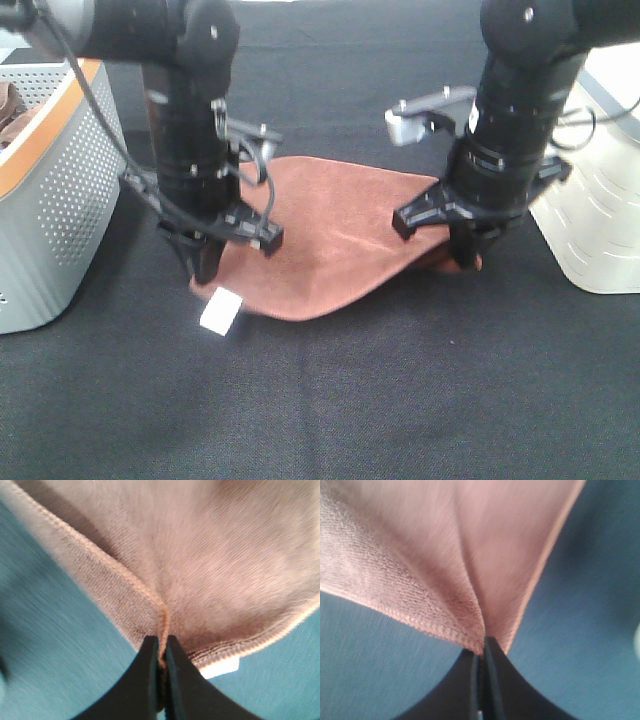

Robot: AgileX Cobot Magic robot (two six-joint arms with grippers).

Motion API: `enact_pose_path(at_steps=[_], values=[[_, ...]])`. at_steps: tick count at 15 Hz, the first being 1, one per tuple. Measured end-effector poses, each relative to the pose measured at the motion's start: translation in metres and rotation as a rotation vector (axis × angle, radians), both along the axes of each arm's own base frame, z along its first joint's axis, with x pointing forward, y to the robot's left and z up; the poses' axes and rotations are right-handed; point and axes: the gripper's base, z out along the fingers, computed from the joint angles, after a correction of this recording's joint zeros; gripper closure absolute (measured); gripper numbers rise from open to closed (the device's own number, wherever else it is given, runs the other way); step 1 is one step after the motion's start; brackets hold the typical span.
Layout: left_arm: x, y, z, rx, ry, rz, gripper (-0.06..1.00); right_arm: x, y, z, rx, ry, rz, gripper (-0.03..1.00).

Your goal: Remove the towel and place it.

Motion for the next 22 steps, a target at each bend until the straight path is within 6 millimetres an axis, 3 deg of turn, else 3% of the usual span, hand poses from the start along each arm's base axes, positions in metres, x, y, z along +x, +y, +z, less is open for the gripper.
enact_pose_path(at_steps=[8, 16, 18, 20, 22], values=[[-0.040, 0.024, -0.005, 0.063, 0.088, -0.008, 0.94, -0.019, 0.001, -0.007, 0.035, 0.175, -0.015, 0.97], [-0.045, 0.024, -0.008, 0.044, 0.121, 0.015, 0.89, -0.025, 0.003, -0.006, 0.054, 0.237, -0.035, 0.97], [-0.046, 0.022, -0.008, 0.026, 0.133, 0.029, 0.62, -0.025, 0.003, -0.006, 0.052, 0.241, -0.034, 0.80], [-0.047, 0.021, -0.007, 0.014, 0.142, 0.036, 0.37, -0.028, 0.002, -0.006, 0.041, 0.268, -0.033, 0.45], [-0.047, 0.021, -0.007, 0.011, 0.142, 0.036, 0.27, -0.031, 0.001, -0.005, 0.027, 0.300, -0.030, 0.14]])
